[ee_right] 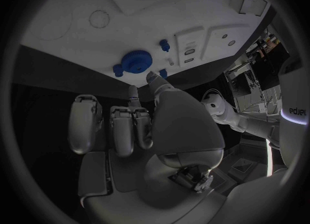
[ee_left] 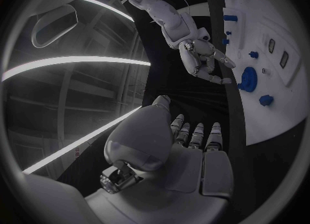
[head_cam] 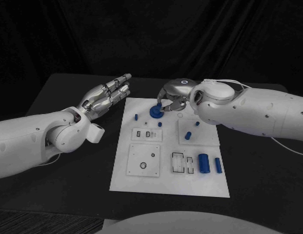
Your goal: Assemble the parts on the task board
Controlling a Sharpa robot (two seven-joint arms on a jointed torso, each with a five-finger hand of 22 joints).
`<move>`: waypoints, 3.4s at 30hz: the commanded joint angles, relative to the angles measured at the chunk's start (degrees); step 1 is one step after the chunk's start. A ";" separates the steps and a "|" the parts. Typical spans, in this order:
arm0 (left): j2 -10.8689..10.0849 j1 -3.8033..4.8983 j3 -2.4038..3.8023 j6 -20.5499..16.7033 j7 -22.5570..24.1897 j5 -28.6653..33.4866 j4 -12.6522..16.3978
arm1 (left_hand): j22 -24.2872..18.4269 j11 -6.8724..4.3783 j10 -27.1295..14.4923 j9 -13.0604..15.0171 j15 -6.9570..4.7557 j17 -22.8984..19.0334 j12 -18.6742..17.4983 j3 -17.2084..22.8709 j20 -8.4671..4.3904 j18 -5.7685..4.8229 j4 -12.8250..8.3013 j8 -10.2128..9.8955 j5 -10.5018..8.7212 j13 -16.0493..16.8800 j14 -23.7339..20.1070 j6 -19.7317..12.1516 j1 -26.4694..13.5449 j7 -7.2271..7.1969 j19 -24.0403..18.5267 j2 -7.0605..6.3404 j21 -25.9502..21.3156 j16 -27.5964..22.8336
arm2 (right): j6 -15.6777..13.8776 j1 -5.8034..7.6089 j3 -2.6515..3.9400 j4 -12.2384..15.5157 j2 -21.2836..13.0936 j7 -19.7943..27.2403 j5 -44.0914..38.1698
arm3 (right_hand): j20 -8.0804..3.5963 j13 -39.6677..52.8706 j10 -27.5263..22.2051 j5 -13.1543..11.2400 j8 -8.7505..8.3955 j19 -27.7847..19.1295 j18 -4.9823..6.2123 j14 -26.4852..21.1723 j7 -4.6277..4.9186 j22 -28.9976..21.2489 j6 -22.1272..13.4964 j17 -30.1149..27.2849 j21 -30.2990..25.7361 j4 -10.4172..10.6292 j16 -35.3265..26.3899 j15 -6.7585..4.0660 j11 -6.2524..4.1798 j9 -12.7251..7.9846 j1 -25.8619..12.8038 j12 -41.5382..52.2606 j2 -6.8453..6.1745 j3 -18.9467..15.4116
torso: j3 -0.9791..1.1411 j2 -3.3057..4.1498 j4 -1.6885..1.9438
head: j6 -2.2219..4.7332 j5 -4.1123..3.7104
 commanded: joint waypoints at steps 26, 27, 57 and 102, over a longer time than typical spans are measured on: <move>0.25 -0.50 0.04 0.46 0.60 -0.05 -0.24 | -0.08 0.57 0.03 0.06 0.46 -0.05 -0.38 0.33 0.44 0.90 -0.36 0.13 0.36 -0.05 -0.02 -0.26 0.67 -0.03 0.04 -0.05 -0.20 -0.21 | -5.28 0.51 -0.69 11.97 -27.06 -3.20 4.50 | -1.01 15.08 6.06 -5.46 -0.20 -0.66 0.91 5.14 -1.60 9.85 -1.79 12.72 -3.42 0.90 -2.28 -0.85 -1.04 -4.76 2.73 0.15 -1.32 0.53 | -0.14 -0.47 -0.48 | 0.89 -1.07; 0.28 -0.54 0.04 0.48 0.60 -0.05 -0.25 | -0.08 0.57 0.03 0.06 0.46 -0.05 -0.38 0.33 0.44 0.90 -0.36 0.13 0.36 -0.05 -0.02 -0.26 0.67 -0.03 0.04 -0.05 -0.20 -0.21 | -5.60 0.25 -0.69 11.85 -27.24 -3.03 4.52 | -1.03 15.08 6.06 -5.83 -0.24 -0.66 0.92 5.09 -1.62 9.84 -2.15 12.57 -3.52 1.09 -2.44 -0.85 -1.06 -5.08 2.75 0.15 -1.37 0.33 | -0.15 -0.46 -0.43 | 0.92 -1.18; 0.24 -1.16 0.04 0.92 0.63 -0.05 -0.25 | -0.08 0.61 0.03 0.06 0.52 -0.05 -0.38 0.46 0.48 0.90 -0.54 0.13 0.44 -0.05 -0.02 -0.24 0.73 -0.01 0.04 -0.08 -0.20 -0.21 | -5.39 -4.05 -0.71 6.68 -23.12 -0.89 4.59 | -0.96 15.08 6.06 -8.70 0.32 -0.44 0.94 5.02 -0.91 9.87 -2.25 12.12 -4.05 2.83 -2.91 -0.68 -0.67 -6.88 2.92 0.15 -1.55 -1.42 | -0.23 -0.53 -0.41 | -0.11 -1.39; 0.04 -1.51 0.04 1.64 0.17 -0.05 -0.40 | -0.08 0.66 0.03 0.06 0.59 -0.05 -0.38 0.60 0.51 0.89 -0.73 0.13 0.50 -0.05 -0.02 -0.26 0.80 -0.01 0.04 -0.09 -0.20 -0.21 | -4.61 -5.82 -0.70 2.91 -18.99 -0.69 4.59 | -0.35 15.08 6.06 -9.42 2.18 -0.07 0.96 5.04 -0.21 10.17 2.56 12.02 -4.68 4.87 -3.02 -0.08 -0.01 -6.93 5.05 0.15 -1.83 -3.86 | -0.26 -0.57 -0.37 | -0.69 -1.04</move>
